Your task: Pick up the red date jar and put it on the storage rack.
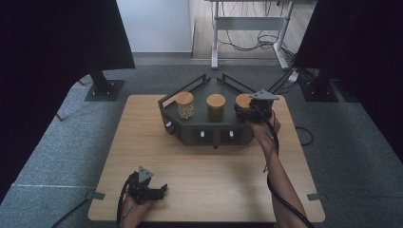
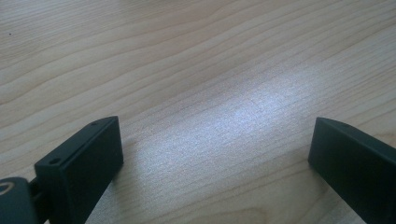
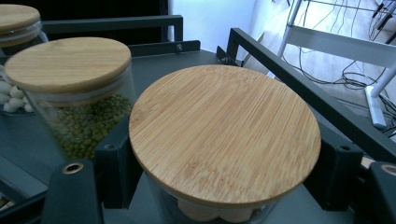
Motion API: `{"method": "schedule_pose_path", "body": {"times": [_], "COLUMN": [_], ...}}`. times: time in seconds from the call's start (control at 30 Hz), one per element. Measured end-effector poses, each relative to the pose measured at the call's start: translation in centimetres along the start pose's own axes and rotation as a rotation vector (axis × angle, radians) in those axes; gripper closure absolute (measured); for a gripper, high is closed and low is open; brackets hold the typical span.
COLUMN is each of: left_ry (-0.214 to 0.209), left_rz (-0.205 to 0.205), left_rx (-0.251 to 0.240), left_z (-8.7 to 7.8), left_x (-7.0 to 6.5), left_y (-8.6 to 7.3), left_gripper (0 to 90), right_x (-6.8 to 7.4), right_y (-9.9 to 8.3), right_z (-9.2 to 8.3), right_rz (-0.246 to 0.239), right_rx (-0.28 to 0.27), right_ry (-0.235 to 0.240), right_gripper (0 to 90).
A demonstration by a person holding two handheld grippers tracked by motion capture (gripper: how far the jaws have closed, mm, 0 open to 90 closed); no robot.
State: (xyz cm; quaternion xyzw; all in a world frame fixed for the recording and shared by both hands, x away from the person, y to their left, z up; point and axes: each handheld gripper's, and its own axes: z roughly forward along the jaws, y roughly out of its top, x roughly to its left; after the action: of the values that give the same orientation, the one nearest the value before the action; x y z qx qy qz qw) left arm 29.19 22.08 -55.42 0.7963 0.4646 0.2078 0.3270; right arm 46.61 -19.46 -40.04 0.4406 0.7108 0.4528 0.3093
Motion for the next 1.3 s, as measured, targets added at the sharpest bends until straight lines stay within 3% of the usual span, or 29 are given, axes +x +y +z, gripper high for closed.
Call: {"method": "schedule_pose_path", "body": {"times": [0.53, 0.97, 1.3], "left_ry": [0.0, 0.0, 0.0], "left_rz": [0.0, 0.0, 0.0], "left_rx": [0.0, 0.0, 0.0], "left_z": [0.0, 0.0, 0.0], "left_x": [0.0, 0.0, 0.0], "left_y": [0.0, 0.0, 0.0], "left_gripper": [2.7, 2.7, 2.7], "right_x": [-0.3, -0.6, -0.5], "right_y": [-0.3, -0.4, -0.1], "right_z": [0.4, -0.1, -1.5], "right_rz": [0.016, -0.001, -0.007], "right_rx": [0.019, -0.007, -0.043], "right_ry": [0.013, 0.048, 0.038], "right_gripper": [24.1, 3.8, 2.3]}}
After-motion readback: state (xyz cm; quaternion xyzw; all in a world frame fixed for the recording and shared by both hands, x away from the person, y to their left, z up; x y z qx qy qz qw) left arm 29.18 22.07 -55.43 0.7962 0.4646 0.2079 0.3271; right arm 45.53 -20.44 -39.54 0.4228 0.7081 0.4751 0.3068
